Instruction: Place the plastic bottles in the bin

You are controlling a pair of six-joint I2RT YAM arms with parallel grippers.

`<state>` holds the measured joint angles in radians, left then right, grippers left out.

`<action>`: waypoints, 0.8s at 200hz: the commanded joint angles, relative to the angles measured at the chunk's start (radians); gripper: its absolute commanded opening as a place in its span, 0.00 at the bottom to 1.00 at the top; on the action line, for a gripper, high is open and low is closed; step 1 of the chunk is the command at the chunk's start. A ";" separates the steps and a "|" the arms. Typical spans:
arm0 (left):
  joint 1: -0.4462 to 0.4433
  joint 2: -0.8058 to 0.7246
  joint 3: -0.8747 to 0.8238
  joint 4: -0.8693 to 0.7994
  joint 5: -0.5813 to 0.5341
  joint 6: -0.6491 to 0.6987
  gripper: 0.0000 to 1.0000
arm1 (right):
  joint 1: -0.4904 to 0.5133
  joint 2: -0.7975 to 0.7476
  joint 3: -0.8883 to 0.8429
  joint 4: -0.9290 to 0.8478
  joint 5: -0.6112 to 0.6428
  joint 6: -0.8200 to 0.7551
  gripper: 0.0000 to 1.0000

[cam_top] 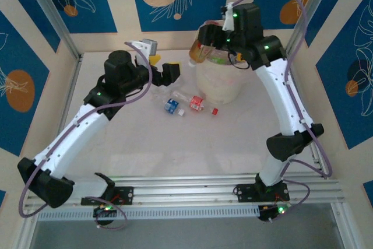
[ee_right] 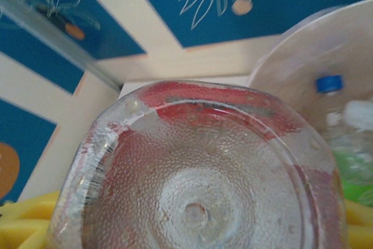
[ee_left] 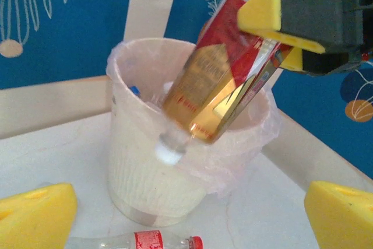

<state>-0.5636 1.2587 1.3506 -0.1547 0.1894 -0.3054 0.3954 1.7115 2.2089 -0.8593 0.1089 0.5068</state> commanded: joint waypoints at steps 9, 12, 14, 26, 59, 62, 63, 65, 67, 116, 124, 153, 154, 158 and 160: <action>-0.012 -0.039 -0.043 0.014 -0.075 0.016 1.00 | -0.065 -0.085 -0.011 0.120 0.047 0.108 0.47; -0.011 -0.043 -0.047 0.015 -0.079 0.017 1.00 | -0.070 -0.089 -0.019 0.132 0.051 0.117 0.46; -0.011 -0.044 -0.048 0.014 -0.081 0.017 1.00 | -0.074 -0.092 -0.024 0.139 0.053 0.121 0.46; -0.011 -0.049 -0.058 0.010 -0.093 0.020 1.00 | -0.096 -0.101 -0.046 0.170 0.072 0.158 0.47; -0.011 -0.054 -0.061 -0.024 -0.115 0.030 0.99 | -0.146 -0.055 -0.006 0.167 0.077 0.198 0.47; -0.011 -0.054 -0.062 -0.027 -0.117 0.030 1.00 | -0.150 -0.045 0.008 0.159 0.078 0.199 0.47; -0.012 -0.054 -0.061 -0.027 -0.118 0.031 0.99 | -0.150 -0.042 0.012 0.155 0.079 0.200 0.47; -0.012 -0.055 -0.062 -0.028 -0.120 0.031 0.99 | -0.153 -0.035 0.021 0.149 0.079 0.200 0.47; -0.012 -0.056 -0.062 -0.030 -0.121 0.032 1.00 | -0.153 -0.029 0.029 0.143 0.078 0.200 0.47; -0.010 -0.070 -0.086 -0.046 -0.162 0.037 0.99 | -0.190 0.135 0.216 0.024 0.023 0.214 0.44; -0.009 -0.069 -0.088 -0.047 -0.166 0.038 0.99 | -0.197 0.154 0.226 0.023 0.012 0.218 0.44; -0.010 -0.069 -0.090 -0.060 -0.175 0.036 1.00 | -0.218 0.227 0.267 0.011 -0.043 0.234 0.44; -0.010 -0.070 -0.090 -0.060 -0.175 0.036 1.00 | -0.218 0.229 0.268 0.011 -0.046 0.236 0.44; -0.010 -0.071 -0.092 -0.061 -0.176 0.036 1.00 | -0.221 0.237 0.272 0.010 -0.056 0.239 0.44; -0.009 -0.070 -0.092 -0.062 -0.178 0.036 0.99 | -0.222 0.242 0.274 0.011 -0.061 0.241 0.44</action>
<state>-0.5636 1.2121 1.2694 -0.2031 0.0395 -0.2817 0.1921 1.9156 2.4279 -0.8261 0.1196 0.7151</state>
